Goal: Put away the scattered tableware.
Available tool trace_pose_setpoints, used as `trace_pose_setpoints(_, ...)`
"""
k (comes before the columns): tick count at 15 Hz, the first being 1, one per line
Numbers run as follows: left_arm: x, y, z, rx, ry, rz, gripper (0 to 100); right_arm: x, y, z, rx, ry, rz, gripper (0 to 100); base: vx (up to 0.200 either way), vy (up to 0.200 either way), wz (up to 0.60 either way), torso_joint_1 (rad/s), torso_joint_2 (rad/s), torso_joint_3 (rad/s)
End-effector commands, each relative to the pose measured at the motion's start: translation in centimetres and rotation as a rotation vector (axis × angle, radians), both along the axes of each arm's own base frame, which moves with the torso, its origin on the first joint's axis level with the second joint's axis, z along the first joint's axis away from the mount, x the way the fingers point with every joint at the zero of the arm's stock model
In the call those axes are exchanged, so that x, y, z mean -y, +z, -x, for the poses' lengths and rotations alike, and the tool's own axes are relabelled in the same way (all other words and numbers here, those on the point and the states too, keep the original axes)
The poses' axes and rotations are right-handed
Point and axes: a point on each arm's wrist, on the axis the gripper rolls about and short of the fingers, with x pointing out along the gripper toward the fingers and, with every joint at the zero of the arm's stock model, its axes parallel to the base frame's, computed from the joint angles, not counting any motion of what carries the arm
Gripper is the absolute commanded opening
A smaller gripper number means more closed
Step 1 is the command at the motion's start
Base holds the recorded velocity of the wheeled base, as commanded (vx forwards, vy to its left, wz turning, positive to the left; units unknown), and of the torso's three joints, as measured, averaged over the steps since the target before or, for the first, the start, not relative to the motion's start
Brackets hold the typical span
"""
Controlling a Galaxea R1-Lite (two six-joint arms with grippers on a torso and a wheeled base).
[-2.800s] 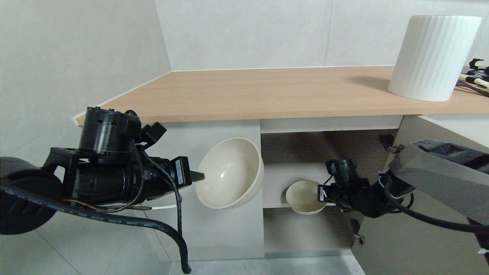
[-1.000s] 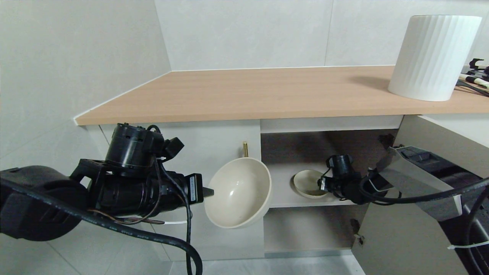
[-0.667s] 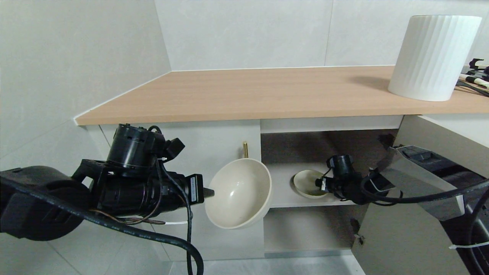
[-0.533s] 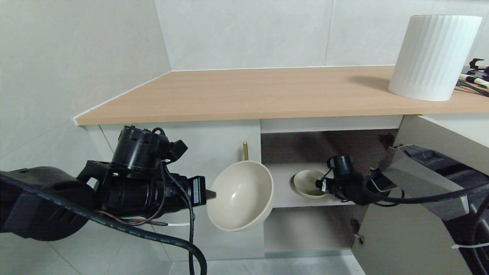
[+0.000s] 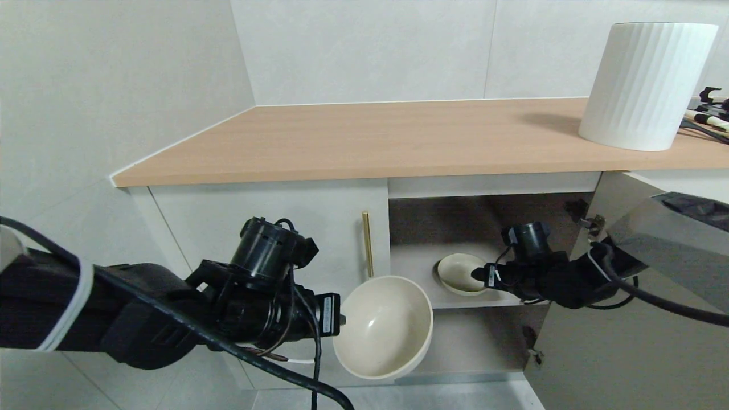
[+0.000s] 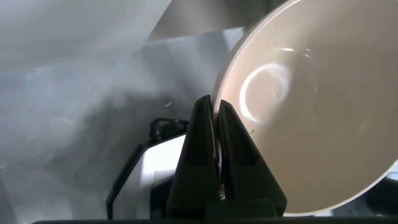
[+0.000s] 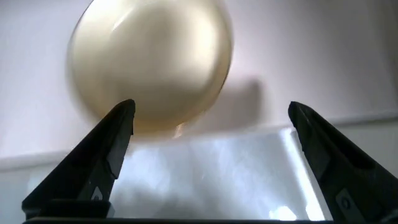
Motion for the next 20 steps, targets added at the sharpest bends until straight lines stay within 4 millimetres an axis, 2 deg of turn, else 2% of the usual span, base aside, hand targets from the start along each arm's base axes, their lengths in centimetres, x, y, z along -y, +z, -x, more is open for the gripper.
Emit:
trace_pose_setpoints(1,2.3,-3.4,-0.4,-0.05,-0.036,-0.053,0,-1.1,4.9,3.8,0.045,0.103,-0.05,100,0.0,0.0,0.0,0.0,0.0,0.0)
trace_pose_setpoints(4,3.1,-5.4,-0.9,-0.048,-0.024,-0.093,0,-3.1,7.5,6.8,0.053,0.187,-0.056,100,0.0,0.0,0.0,0.0,0.0,0.0)
trace_pose_setpoints(10,4.1,-6.2,-0.9,-0.056,-0.048,-0.107,0,-6.6,10.8,12.4,0.057,0.354,-0.064,100,0.0,0.0,0.0,0.0,0.0,0.0)
trace_pose_setpoints(12,4.3,-6.1,-0.8,-0.053,-0.052,-0.106,0,-7.7,10.6,13.8,0.013,0.406,-0.044,100,0.0,0.0,0.0,0.0,0.0,0.0)
trace_pose_setpoints(13,4.4,-6.1,-0.8,-0.051,-0.055,-0.105,0,-8.6,9.9,14.5,-0.03,0.441,-0.02,100,0.0,0.0,0.0,0.0,0.0,0.0)
trace_pose_setpoints(17,4.4,-5.9,-0.7,-0.046,-0.058,-0.104,0,-9.7,6.9,14.2,-0.107,0.467,0.053,100,0.0,0.0,0.0,0.0,0.0,0.0)
trace_pose_setpoints(20,4.4,-5.9,-0.7,-0.046,-0.058,-0.104,0,-9.9,6.3,14.2,-0.116,0.464,0.076,100,0.0,0.0,0.0,0.0,0.0,0.0)
